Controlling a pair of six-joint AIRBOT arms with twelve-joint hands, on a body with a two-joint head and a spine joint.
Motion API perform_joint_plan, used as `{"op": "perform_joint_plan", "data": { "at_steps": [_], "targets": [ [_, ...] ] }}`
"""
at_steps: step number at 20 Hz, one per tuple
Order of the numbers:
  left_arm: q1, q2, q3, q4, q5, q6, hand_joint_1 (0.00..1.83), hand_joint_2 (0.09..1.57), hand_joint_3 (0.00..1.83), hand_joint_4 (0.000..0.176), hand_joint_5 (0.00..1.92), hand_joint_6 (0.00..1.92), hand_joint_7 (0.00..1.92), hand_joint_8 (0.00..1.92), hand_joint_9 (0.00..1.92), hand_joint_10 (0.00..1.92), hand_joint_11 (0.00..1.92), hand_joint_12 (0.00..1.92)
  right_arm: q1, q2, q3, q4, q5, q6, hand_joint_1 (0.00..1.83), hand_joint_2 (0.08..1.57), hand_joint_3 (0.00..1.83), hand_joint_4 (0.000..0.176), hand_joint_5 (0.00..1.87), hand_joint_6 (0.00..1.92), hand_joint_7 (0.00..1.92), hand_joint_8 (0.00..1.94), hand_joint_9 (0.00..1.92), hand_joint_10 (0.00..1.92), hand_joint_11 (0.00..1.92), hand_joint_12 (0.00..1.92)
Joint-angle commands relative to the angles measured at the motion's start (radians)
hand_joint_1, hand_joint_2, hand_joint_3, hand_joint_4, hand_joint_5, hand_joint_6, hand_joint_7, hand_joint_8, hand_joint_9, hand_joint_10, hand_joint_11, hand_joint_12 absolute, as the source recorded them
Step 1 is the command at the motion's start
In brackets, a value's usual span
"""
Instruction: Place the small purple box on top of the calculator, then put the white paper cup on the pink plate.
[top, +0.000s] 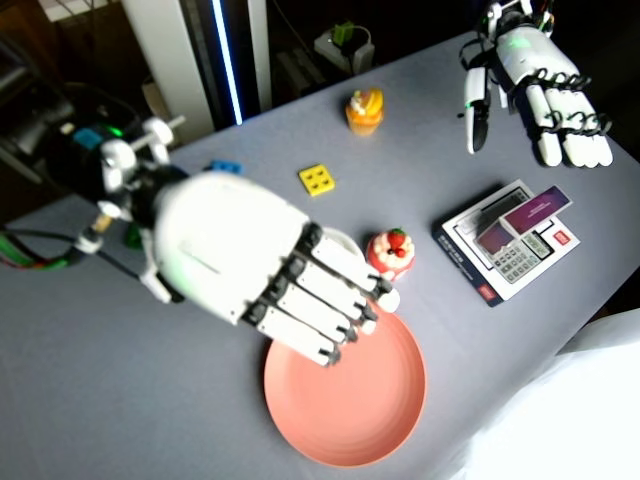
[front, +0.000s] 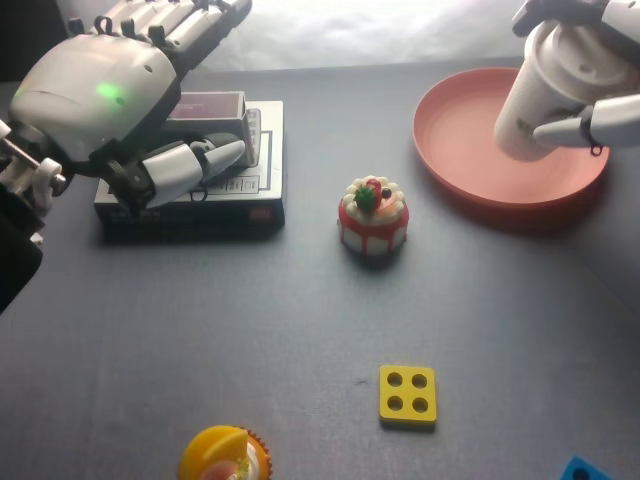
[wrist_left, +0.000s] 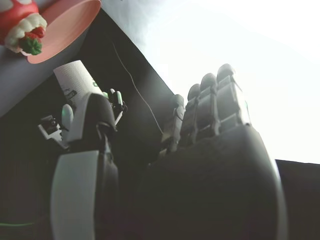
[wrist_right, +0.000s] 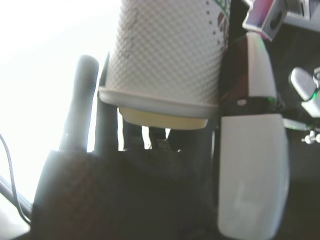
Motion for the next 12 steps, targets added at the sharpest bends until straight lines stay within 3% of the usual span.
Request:
{"op": "perform_joint_plan", "data": {
  "at_steps": [1,2,3,4,5,6,7,8,9,10,11,12],
  "targets": [
    [-0.004,-0.005,-0.003,0.02,-0.145,-0.007,0.79,1.25,0.0,0.015,0.09,0.01,0.03,0.01,0.0,0.0,0.0,0.0,0.029,-0.01,0.02,0.012,0.099,-0.006,1.16,1.13,0.0,0.0,0.16,0.94,0.16,1.42,0.42,1.89,0.57,1.92],
    [0.001,-0.007,-0.003,0.02,-0.151,-0.013,0.77,1.25,0.0,0.014,0.09,0.01,0.03,0.0,0.0,0.0,0.0,0.0,0.036,-0.021,0.033,0.023,0.088,-0.012,1.16,1.13,0.0,0.0,0.21,0.95,0.28,1.61,0.52,1.91,0.64,1.92],
    [0.006,-0.009,-0.003,0.021,-0.156,-0.018,0.74,1.26,0.0,0.032,0.08,0.01,0.02,0.0,0.0,0.0,0.0,0.0,0.046,-0.033,0.049,0.035,0.073,-0.022,1.13,1.14,0.0,0.0,0.19,0.93,0.18,1.42,0.37,1.8,0.46,1.92],
    [0.009,-0.01,-0.003,0.023,-0.16,-0.021,0.69,1.27,0.01,0.05,0.07,0.0,0.02,0.0,0.0,0.0,0.0,0.0,0.054,-0.045,0.064,0.04,0.06,-0.025,1.13,1.14,0.0,0.0,0.22,0.71,0.16,1.31,0.3,1.81,0.43,1.92],
    [0.012,-0.013,-0.003,0.028,-0.164,-0.025,0.68,1.27,0.01,0.043,0.07,0.0,0.01,0.0,0.0,0.0,0.0,0.0,0.067,-0.067,0.091,0.048,0.035,-0.034,1.1,1.15,0.0,0.0,0.21,0.61,0.22,1.56,0.36,1.9,0.53,1.92],
    [0.014,-0.017,-0.003,0.037,-0.172,-0.033,0.68,1.27,0.0,0.01,0.09,0.01,0.03,0.01,0.02,0.01,0.01,0.01,0.082,-0.095,0.122,0.069,-0.001,-0.063,1.12,1.16,0.0,0.0,0.24,0.59,0.13,1.16,0.17,1.59,0.18,1.92],
    [0.015,-0.018,-0.003,0.038,-0.174,-0.035,0.68,1.27,0.0,0.01,0.09,0.01,0.03,0.01,0.02,0.01,0.01,0.01,0.085,-0.101,0.128,0.08,-0.008,-0.077,1.12,1.16,0.0,0.0,0.24,0.59,0.13,1.16,0.17,1.59,0.18,1.92],
    [0.018,-0.02,-0.003,0.041,-0.18,-0.04,0.71,1.26,0.0,0.015,0.1,0.01,0.04,0.01,0.03,0.01,0.02,0.02,0.092,-0.117,0.144,0.105,-0.025,-0.106,1.16,1.18,0.01,0.0,0.23,0.7,0.18,0.96,0.24,1.51,0.15,1.91],
    [0.023,-0.023,-0.003,0.043,-0.186,-0.043,0.72,1.26,0.0,0.017,0.11,0.02,0.05,0.01,0.04,0.02,0.06,0.04,0.096,-0.132,0.161,0.124,-0.041,-0.122,1.2,1.18,0.0,0.0,0.16,0.76,0.18,0.96,0.29,1.53,0.17,1.91],
    [0.026,-0.024,-0.003,0.044,-0.191,-0.045,0.73,1.26,0.0,0.026,0.1,0.0,0.03,0.0,0.04,0.01,0.01,0.24,0.097,-0.143,0.177,0.134,-0.055,-0.123,1.19,1.17,0.0,0.0,0.07,0.78,0.14,1.06,0.31,1.63,0.25,1.92],
    [0.028,-0.025,-0.003,0.046,-0.195,-0.048,0.73,1.25,0.0,0.018,0.1,0.0,0.03,0.0,0.05,0.01,0.0,0.41,0.097,-0.153,0.19,0.145,-0.066,-0.125,1.17,1.17,0.0,0.0,0.03,0.79,0.12,1.1,0.29,1.63,0.24,1.92],
    [0.028,-0.026,-0.003,0.048,-0.2,-0.05,0.74,1.25,0.0,0.022,0.11,0.0,0.04,0.0,0.06,0.01,0.0,0.55,0.097,-0.161,0.202,0.162,-0.078,-0.133,1.15,1.17,0.0,0.0,0.07,0.82,0.13,1.1,0.3,1.6,0.24,1.92]
  ]
}}
